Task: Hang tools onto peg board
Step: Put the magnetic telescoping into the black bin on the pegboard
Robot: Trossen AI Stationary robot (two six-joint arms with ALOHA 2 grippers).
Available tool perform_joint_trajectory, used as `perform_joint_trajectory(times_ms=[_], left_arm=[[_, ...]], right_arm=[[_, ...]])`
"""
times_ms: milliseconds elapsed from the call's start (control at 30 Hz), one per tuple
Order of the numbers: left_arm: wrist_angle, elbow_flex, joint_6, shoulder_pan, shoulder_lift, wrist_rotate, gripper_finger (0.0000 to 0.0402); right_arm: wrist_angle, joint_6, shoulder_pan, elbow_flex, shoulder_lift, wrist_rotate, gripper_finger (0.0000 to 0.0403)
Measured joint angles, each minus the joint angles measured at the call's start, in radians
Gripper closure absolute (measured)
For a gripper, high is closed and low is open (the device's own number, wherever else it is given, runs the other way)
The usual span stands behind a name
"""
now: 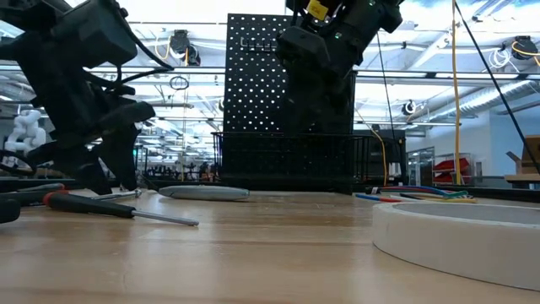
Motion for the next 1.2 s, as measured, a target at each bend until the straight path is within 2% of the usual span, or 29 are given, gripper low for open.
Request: perform_joint_trajectory(times_ms=[100,200,367,533,867,1000,1200], left_arm=[[0.002,0.000,0.045,0.010,0.001,0.010,0.0173],[-0.013,0.023,0.154,0.013,0.004,0.015,0.0175],[0.007,0.078,0.347,0.016,0.009,-0.038,0.0194],[-0.025,0.078,0.293,0.043,0.060,0.042,0.0215],[-0.062,0.087,0.148,0.041,0.133,0.046,0.0245],[-0.147,0.135,0.172,0.039,0.145,0.037,0.0282],[-0.203,0.179,0.279,0.057,0.148,-0.004,0.0382]], right_arm=[[0.005,-0.007,-0.001,0.000,0.000,0.000,0.0204],[0.009,-0.007,-0.003,0.000,0.000,0.001,0.0204],[0.008,-0.007,-0.009,0.000,0.001,0.001,0.0204],[0.007,0.009,-0.009,0.000,0.001,0.001,0.0204],[-0.002,0.027,-0.006,0.000,0.001,0.000,0.0204],[-0.001,0.027,-0.006,0.000,0.001,0.000,0.0204],[0.001,0.027,-0.008,0.000,0.001,0.000,0.0204]])
